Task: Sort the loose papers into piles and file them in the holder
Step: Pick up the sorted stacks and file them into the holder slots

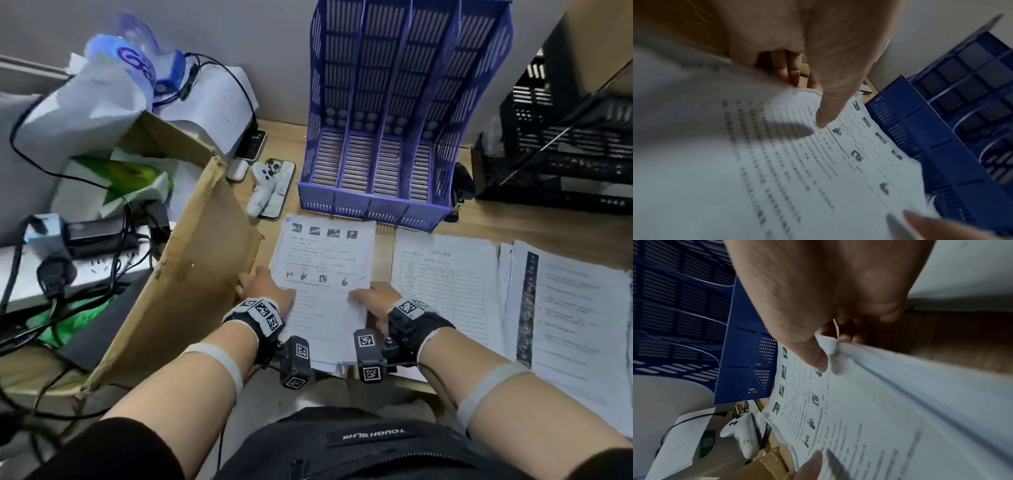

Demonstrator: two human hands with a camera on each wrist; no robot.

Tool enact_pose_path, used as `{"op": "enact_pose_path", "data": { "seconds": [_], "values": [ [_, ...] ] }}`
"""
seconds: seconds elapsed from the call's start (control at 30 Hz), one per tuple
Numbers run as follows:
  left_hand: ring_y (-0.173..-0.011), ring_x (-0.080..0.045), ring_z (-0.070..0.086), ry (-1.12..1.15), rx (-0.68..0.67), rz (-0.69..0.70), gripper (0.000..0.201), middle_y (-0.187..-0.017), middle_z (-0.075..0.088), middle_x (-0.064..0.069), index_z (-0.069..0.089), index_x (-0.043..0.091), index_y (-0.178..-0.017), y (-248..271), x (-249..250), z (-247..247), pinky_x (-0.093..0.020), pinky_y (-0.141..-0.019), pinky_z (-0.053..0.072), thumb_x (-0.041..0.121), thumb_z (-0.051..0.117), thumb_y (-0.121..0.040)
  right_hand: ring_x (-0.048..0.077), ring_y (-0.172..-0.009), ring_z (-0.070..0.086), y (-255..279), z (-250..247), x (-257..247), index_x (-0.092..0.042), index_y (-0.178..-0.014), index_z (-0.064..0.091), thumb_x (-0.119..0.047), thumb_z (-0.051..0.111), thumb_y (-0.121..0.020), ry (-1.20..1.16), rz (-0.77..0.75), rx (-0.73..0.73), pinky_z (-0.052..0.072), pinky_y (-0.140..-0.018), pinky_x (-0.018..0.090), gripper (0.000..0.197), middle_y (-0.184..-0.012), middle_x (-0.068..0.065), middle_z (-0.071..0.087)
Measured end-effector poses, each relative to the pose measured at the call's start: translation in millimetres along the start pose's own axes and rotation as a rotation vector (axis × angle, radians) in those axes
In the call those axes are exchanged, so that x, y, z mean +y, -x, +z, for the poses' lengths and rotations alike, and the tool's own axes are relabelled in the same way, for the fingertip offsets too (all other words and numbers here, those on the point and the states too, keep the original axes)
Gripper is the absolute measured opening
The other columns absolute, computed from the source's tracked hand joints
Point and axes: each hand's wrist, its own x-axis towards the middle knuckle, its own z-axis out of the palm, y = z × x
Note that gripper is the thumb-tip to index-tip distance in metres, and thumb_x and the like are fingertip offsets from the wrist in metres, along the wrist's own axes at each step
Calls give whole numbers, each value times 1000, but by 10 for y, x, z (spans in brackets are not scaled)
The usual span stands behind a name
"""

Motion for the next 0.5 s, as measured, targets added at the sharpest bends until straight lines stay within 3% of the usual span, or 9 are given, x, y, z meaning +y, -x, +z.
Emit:
{"op": "enact_pose_path", "data": {
  "seconds": [0.07, 0.13, 0.2, 0.27, 0.33, 0.4, 0.5],
  "values": [
    [-122, -36, 46, 90, -36, 4, 68, -134, 42, -13, 41, 19, -132, -11, -6, -8, -43, -101, 45, 35, 72, -74, 31, -99, 63, 46, -33, -22, -6, -112, 65, -11, 56, -84, 74, -70, 17, 52, -86, 35, 30, -109, 11, 69],
    [-120, -34, 54, 200, -78, 10, 76, -138, 50, -12, 32, 17, -142, -53, -9, -34, -38, -99, 47, 31, 73, -79, 27, -104, 58, 118, -65, -69, -7, -118, 62, -6, 53, -87, 138, -183, 20, 48, -96, 36, 32, -113, 7, 66],
    [-116, -30, 57, 251, -120, 15, 77, -137, 54, -9, 33, 15, -145, -77, 7, -83, -35, -94, 47, 29, 73, -81, 22, -102, 53, 153, -96, -98, -10, -123, 59, -3, 53, -89, 123, -268, 29, 44, -93, 32, 35, -110, 4, 61],
    [-102, -24, 61, 308, -141, 34, 57, -127, 63, -6, 51, 16, -131, -115, 20, -118, -32, -84, 49, 27, 75, -80, 22, -104, 56, 130, -104, -107, -17, -123, 57, -1, 52, -85, 64, -300, 82, 45, -88, 30, 41, -113, 1, 62],
    [-96, -21, 62, 401, -126, 44, 40, -118, 67, -5, 61, 14, -116, -106, 59, -165, -30, -79, 48, 21, 75, -79, 24, -107, 61, 105, -108, -92, -20, -118, 59, -3, 49, -85, 18, -365, 153, 50, -88, 36, 39, -114, 1, 66],
    [-97, -24, 62, 569, -119, 39, 45, -117, 66, -8, 56, 9, -119, -78, 146, -259, -33, -82, 50, 15, 75, -79, 22, -101, 63, 146, -156, -165, -17, -112, 61, -6, 48, -89, -41, -444, 204, 52, -88, 39, 28, -108, 5, 69],
    [-101, -30, 62, 765, -54, 100, 68, -117, 63, -11, 38, 7, -130, 10, 350, -486, -42, -92, 52, 22, 78, -77, 10, -82, 60, 228, -295, -375, -18, -98, 61, 5, 50, -87, -114, -605, 217, 48, -76, 31, 28, -91, 2, 67]
  ]
}}
